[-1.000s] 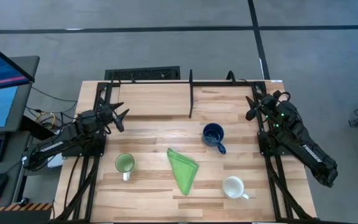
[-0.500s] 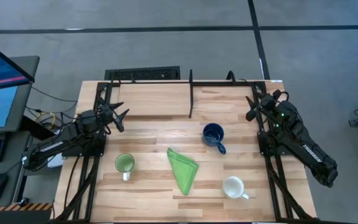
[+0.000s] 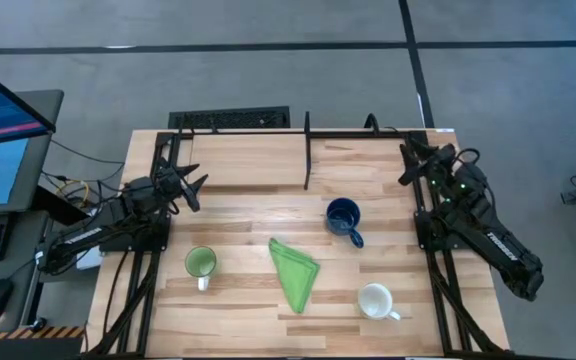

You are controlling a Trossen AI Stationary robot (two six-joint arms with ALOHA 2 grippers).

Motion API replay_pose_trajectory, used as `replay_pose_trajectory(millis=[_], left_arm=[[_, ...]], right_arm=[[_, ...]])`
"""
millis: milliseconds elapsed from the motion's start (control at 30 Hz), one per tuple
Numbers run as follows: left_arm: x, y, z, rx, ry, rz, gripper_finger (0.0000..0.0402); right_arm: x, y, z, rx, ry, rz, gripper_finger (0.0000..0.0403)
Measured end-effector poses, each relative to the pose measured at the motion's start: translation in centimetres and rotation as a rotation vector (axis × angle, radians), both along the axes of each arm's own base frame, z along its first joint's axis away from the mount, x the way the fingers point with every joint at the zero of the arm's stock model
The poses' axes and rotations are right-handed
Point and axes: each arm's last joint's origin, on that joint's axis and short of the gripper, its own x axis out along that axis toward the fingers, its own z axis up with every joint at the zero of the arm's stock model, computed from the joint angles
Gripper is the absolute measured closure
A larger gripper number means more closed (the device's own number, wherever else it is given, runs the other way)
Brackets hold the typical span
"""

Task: Stack small to large cups/mugs on shelf
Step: Put the blue mug on the shelf

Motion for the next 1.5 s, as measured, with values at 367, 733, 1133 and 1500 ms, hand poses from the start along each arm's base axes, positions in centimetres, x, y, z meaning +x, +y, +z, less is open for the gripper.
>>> replay_pose_trajectory(millis=[367, 733, 1133, 1500], left_arm=[[0.1, 0.0, 0.4, 0.027, -0.046, -0.001, 0.0203], [0.1, 0.0, 0.5, 0.008, -0.063, 0.001, 0.0203], [0.0, 0.0, 0.1, -0.035, -0.035, 0.004, 0.0203], [-0.1, 0.0, 0.0, -0.023, 0.002, 0.002, 0.0203]], right_arm=[[1.1, -0.1, 1.2, -0.11, -0.022, 0.233, 0.0181], [4.7, -0.8, 4.8, -0.142, 0.104, 0.415, 0.0181], [10.1, 1.3, 10.6, -0.025, 0.393, 0.502, 0.0181], [14.2, 6.1, 12.6, 0.002, 0.638, 0.803, 0.0181]])
